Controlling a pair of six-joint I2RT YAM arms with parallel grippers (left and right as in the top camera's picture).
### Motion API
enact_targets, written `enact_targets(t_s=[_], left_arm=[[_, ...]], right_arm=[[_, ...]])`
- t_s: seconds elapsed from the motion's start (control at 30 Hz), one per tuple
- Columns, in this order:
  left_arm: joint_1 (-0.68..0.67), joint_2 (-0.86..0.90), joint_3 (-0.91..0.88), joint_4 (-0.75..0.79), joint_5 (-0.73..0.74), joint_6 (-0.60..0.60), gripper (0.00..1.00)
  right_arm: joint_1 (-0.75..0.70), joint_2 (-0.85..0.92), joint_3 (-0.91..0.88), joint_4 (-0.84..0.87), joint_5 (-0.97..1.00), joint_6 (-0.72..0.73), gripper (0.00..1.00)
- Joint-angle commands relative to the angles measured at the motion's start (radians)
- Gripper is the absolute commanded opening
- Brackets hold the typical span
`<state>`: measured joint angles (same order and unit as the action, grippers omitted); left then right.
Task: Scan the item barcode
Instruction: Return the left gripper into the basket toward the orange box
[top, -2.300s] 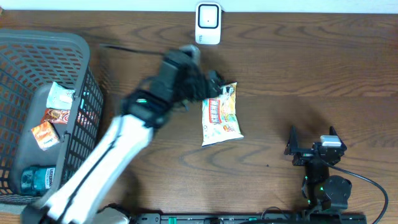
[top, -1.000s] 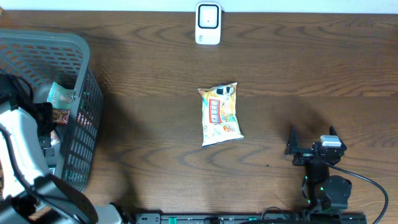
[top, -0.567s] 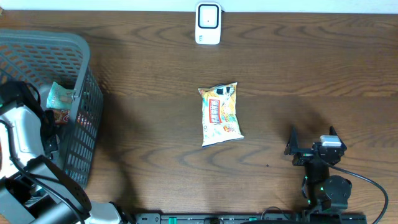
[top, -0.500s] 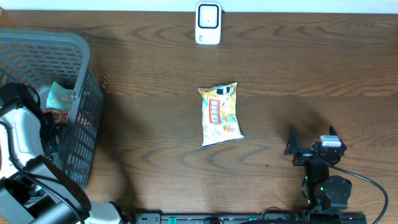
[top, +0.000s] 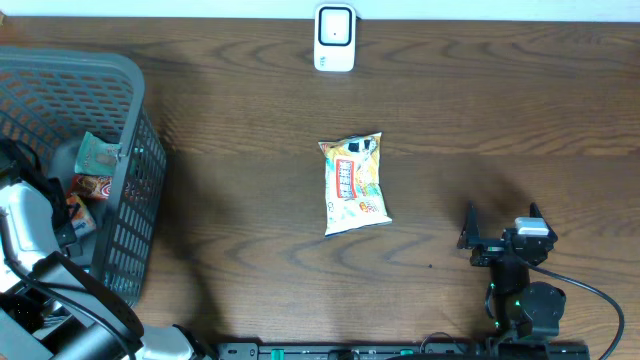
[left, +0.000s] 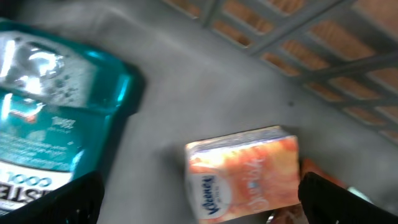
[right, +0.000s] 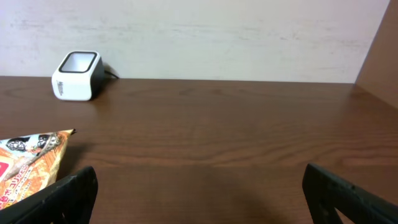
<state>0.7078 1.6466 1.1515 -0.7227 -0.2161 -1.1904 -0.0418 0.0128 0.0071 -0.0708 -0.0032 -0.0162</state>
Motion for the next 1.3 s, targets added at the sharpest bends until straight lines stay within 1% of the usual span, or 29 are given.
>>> enact_targets(t_s=[0.0, 0.2, 0.4, 0.47, 0.57, 0.63, 0.67, 0.73, 0.77, 0.87, 1.0, 1.1, 1.27], left_arm=[[0.003, 0.007, -0.028, 0.041, -0.021, 0.019, 1.00], [0.003, 0.026, -0.052, 0.089, -0.019, 0.019, 1.00], [0.003, 0.099, -0.052, 0.105, -0.002, 0.019, 1.00], [0.003, 0.130, -0.052, 0.110, -0.002, 0.019, 0.97], [0.003, 0.167, -0.052, 0.113, -0.001, 0.019, 0.76], [0.003, 0.187, -0.052, 0.112, 0.000, 0.019, 0.56], [0.003, 0.193, -0.052, 0.111, 0.004, 0.019, 0.42], [0.003, 0.196, -0.052, 0.111, 0.013, 0.021, 0.20], [0.003, 0.189, -0.052, 0.112, 0.026, 0.031, 0.08], [0.003, 0.163, -0.050, 0.112, 0.025, 0.062, 0.07], [0.003, 0.087, -0.036, 0.111, 0.025, 0.171, 0.08], [0.003, -0.021, -0.033, 0.110, 0.025, 0.215, 0.07], [0.003, -0.257, -0.032, 0.108, 0.025, 0.214, 0.07]], right_arm=[[-0.007, -0.002, -0.001, -0.005, 0.001, -0.015, 0.99], [-0.007, -0.002, -0.001, -0.005, 0.001, -0.015, 0.99], [-0.007, -0.002, -0.001, -0.005, 0.001, -0.015, 0.99], [-0.007, -0.002, -0.001, -0.005, 0.000, -0.015, 0.99], [-0.007, -0.002, -0.001, -0.005, 0.001, -0.015, 0.99], [-0.007, -0.002, -0.001, -0.005, 0.001, -0.015, 0.99], [-0.007, -0.002, -0.001, -0.005, 0.001, -0.015, 0.99], [-0.007, -0.002, -0.001, -0.005, 0.001, -0.015, 0.99], [-0.007, -0.002, -0.001, -0.005, 0.001, -0.015, 0.99], [-0.007, -0.002, -0.001, -0.005, 0.001, -0.015, 0.99], [-0.007, -0.002, -0.001, -0.005, 0.000, -0.015, 0.99], [-0.007, -0.002, -0.001, -0.005, 0.000, -0.015, 0.99], [-0.007, -0.002, -0.001, -0.005, 0.001, -0.015, 0.99]])
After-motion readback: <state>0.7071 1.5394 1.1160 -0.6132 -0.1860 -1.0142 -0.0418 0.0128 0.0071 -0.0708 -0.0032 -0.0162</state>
